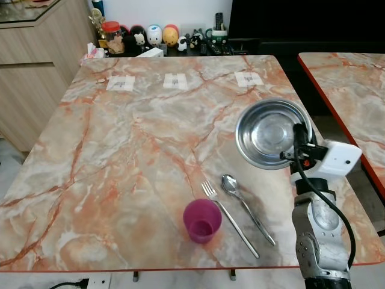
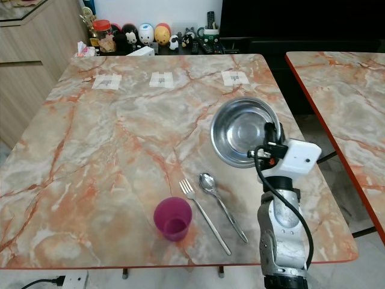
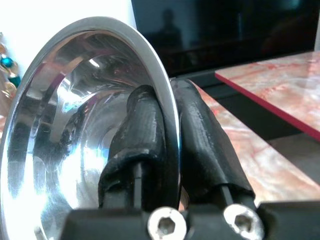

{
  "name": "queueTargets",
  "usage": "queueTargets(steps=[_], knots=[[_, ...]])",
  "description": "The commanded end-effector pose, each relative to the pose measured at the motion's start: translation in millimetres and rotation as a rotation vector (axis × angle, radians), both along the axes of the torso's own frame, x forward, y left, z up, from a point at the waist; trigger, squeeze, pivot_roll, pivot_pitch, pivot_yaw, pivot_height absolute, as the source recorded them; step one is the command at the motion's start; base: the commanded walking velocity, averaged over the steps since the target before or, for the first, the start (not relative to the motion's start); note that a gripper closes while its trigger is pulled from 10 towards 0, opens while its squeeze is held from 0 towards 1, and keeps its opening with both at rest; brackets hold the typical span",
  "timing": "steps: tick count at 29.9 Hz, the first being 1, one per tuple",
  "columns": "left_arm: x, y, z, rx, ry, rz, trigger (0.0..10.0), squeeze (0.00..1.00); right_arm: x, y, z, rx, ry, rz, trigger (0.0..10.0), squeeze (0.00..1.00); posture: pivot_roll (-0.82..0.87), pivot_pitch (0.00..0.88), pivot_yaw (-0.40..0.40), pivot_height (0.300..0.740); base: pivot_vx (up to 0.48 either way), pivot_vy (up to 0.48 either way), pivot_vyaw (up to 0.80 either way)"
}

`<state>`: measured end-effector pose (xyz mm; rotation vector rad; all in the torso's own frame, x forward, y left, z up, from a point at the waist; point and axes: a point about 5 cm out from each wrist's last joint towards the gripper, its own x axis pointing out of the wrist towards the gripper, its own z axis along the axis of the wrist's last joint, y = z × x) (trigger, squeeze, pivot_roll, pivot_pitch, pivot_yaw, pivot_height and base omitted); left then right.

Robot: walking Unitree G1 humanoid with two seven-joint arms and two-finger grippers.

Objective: Setting the table

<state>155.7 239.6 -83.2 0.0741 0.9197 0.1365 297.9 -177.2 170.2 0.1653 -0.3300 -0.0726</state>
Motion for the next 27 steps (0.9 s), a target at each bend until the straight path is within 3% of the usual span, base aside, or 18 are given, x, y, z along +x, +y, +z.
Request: queueTargets(steps=[1, 9, 18, 27], knots=[[-10.2, 0.8, -4, -0.005, 0.024, -0.005, 10.0, 0.0, -0.7, -4.2, 5, 0.002, -0.022, -0.018, 10.0, 0.0, -0.09, 0.077, 0.003, 0.74, 0.0, -0.48, 0.0], [-21.2, 5.8, -6, -0.003, 0.039, 0.002, 10.0, 0.0, -0.5, -3.7, 2, -0.002, -0.008, -0.016, 10.0, 0.0, -0.09, 0.078, 0.004, 0.74, 0.0, -0.48, -0.41], [-7.5, -8.7, -5, -0.011, 0.027, -0.011, 10.0, 0.0, -0.3, -1.6, 3, -0.003, -0.015, -0.012, 10.0, 0.0, -0.09, 0.081, 0.005, 0.74, 0.0, -0.48, 0.0], [0.9, -7.5, -2, -0.008, 0.014, -0.021, 10.0, 0.0, 0.2, -0.4, 0, -0.009, -0.008, -0.009, 10.0, 0.0, -0.08, 0.074, 0.011, 0.74, 0.0, -0.48, 0.0]])
